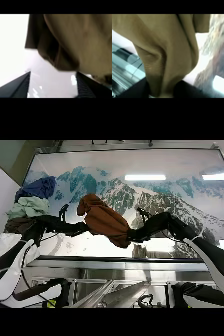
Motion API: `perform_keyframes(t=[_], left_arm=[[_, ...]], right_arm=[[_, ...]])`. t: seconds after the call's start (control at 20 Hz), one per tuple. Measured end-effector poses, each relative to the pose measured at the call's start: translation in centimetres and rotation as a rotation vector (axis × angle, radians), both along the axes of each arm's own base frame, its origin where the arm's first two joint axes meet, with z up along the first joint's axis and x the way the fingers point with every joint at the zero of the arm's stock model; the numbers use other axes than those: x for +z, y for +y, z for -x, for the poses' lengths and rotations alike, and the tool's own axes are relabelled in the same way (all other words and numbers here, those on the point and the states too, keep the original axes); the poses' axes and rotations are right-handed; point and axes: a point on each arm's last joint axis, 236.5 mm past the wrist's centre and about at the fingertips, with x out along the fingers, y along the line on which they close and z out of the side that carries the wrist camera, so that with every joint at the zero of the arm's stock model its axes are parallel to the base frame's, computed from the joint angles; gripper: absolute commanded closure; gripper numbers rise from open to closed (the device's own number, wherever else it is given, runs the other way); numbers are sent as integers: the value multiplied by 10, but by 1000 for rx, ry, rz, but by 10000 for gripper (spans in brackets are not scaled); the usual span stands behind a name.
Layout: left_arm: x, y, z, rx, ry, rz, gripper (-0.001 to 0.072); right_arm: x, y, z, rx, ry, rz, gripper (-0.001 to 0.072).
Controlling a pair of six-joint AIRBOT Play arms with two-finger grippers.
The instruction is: Fold the shirts.
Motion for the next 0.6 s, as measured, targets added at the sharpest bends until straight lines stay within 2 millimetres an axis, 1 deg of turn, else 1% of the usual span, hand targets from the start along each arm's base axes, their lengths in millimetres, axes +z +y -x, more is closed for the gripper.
perform_keyframes(t=[0.05, 0.1, 0.15, 0.2, 0.35, 0.45, 0.5, 0.55, 0.6], left_arm=[[-4, -2, -10, -2, -3, 3, 249], [-8, -7, -18, -14, -3, 3, 318], [-12, -13, -24, -31, -4, 1, 604], [-17, -20, -30, -48, -5, 0, 693], [-27, -33, -43, -84, -18, -15, 695], [-21, -34, -55, -89, -56, -29, 696], [-9, -33, -63, -87, -97, -34, 696], [9, -33, -72, -88, -150, -35, 696], [34, -35, -79, -91, -213, -33, 696]], right_arm=[[-2, 2, 0, 2, 0, -3, 649], [-4, 3, -2, 2, -2, -6, 685], [-5, 3, -3, 2, -6, -8, 686], [-5, 3, -4, 1, -10, -11, 686], [0, -4, -16, -23, -41, -17, 686], [11, -15, -29, -51, -84, -26, 686], [21, -21, -37, -71, -113, -33, 687], [35, -25, -46, -90, -153, -46, 687], [56, -29, -55, -102, -213, -66, 687]])
